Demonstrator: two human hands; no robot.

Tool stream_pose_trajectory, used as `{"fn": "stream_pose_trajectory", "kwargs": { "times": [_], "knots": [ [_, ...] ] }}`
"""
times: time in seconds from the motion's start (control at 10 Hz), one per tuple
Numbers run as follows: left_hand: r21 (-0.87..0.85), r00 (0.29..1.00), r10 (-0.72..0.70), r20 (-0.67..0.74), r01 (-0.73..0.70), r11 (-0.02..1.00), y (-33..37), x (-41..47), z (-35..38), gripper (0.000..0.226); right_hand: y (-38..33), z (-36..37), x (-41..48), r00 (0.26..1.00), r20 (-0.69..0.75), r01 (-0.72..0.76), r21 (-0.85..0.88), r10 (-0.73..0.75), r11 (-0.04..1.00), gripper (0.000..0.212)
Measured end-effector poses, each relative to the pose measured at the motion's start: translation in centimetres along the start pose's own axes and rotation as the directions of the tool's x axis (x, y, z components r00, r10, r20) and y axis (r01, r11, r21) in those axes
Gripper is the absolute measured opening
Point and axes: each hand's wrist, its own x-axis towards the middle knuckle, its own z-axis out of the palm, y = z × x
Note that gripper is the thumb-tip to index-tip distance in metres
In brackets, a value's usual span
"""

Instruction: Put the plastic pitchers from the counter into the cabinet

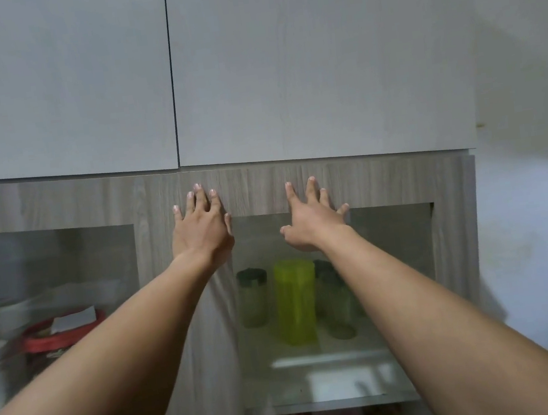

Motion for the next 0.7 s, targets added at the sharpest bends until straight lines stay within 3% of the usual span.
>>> {"fn": "stream_pose_trajectory", "kwargs": {
  "times": [0.5,0.7],
  "knots": [
    [-0.044,0.987,0.029,0.156,-0.023,0.999,-0.8,1.6,0.0,0.070,1.0,0.3,1.2,0.999,0.032,0.020,0.065,-0.022,0.998,0.095],
    [-0.118,0.971,0.072,0.228,-0.046,0.992,-1.4,0.4,-0.8,0.066,1.0,-0.1,-0.8,0.995,0.097,0.015,0.190,-0.034,0.982,0.082]
  ]
}}
